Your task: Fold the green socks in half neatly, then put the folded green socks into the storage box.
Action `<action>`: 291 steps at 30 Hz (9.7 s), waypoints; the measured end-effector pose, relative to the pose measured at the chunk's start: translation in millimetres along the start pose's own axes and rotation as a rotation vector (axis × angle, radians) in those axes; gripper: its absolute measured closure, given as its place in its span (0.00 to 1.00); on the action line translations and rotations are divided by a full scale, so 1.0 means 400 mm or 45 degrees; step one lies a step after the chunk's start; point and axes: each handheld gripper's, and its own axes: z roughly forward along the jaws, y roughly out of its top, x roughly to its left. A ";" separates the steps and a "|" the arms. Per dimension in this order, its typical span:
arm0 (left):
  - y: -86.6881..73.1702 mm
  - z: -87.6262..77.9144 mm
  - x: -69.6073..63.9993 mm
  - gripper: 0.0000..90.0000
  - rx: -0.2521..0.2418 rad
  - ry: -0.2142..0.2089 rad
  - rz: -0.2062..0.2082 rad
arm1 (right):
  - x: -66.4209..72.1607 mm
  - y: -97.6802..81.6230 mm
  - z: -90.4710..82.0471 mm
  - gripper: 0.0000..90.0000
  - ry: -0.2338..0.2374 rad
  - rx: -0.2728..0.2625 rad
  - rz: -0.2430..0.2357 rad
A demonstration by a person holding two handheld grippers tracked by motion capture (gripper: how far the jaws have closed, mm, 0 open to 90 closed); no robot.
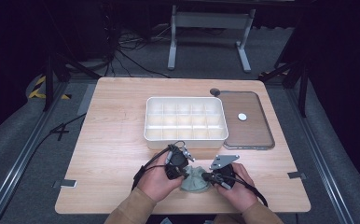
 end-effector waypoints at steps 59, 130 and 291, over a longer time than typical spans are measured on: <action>0.009 0.081 -0.055 0.97 -0.132 -0.096 -0.030 | 0.001 -0.032 -0.019 0.98 0.084 -0.015 0.035; -0.051 0.061 -0.001 0.65 -0.183 0.041 0.397 | 0.016 0.020 -0.003 0.86 0.085 -0.024 -0.103; -0.189 -0.150 0.141 0.47 -0.317 0.182 -0.020 | -0.271 0.260 -0.239 0.81 -0.189 -0.064 -0.020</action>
